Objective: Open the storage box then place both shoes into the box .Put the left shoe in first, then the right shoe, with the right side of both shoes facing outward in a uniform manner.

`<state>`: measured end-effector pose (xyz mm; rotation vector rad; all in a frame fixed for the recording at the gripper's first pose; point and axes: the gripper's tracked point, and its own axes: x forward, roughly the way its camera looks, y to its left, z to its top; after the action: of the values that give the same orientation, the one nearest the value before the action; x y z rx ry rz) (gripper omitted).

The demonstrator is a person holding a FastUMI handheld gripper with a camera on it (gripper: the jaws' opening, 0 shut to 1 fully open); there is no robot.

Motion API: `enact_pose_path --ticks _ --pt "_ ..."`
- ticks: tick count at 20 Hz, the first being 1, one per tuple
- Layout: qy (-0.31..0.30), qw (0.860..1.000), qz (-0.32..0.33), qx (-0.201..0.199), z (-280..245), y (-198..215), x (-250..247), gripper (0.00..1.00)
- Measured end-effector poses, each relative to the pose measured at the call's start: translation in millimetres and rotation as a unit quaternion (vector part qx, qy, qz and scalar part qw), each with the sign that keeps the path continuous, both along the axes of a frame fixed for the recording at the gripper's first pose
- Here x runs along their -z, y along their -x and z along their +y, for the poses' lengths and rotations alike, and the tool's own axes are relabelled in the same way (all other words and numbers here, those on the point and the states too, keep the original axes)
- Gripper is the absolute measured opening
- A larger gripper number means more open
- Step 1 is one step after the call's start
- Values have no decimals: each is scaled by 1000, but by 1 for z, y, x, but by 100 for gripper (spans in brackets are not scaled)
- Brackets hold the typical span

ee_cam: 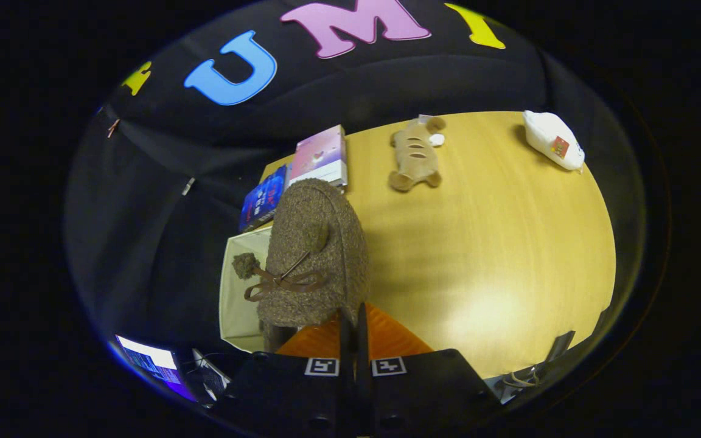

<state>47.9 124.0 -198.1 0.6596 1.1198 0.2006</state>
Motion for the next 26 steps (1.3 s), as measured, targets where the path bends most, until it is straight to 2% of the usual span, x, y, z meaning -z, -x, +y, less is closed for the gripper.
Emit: enact_pose_path --ticks 5,11,17,22,24,26 --pt "-18 999 -6 -35 82 -15 -21 5" --pt "-2 998 25 -63 157 -20 -1 5" --pt "66 994 46 -80 174 -25 37 5" --pt "82 991 46 -94 177 -24 49 7" --pt "70 992 38 -96 184 -23 38 26" --pt "78 991 23 -103 181 -27 30 73"
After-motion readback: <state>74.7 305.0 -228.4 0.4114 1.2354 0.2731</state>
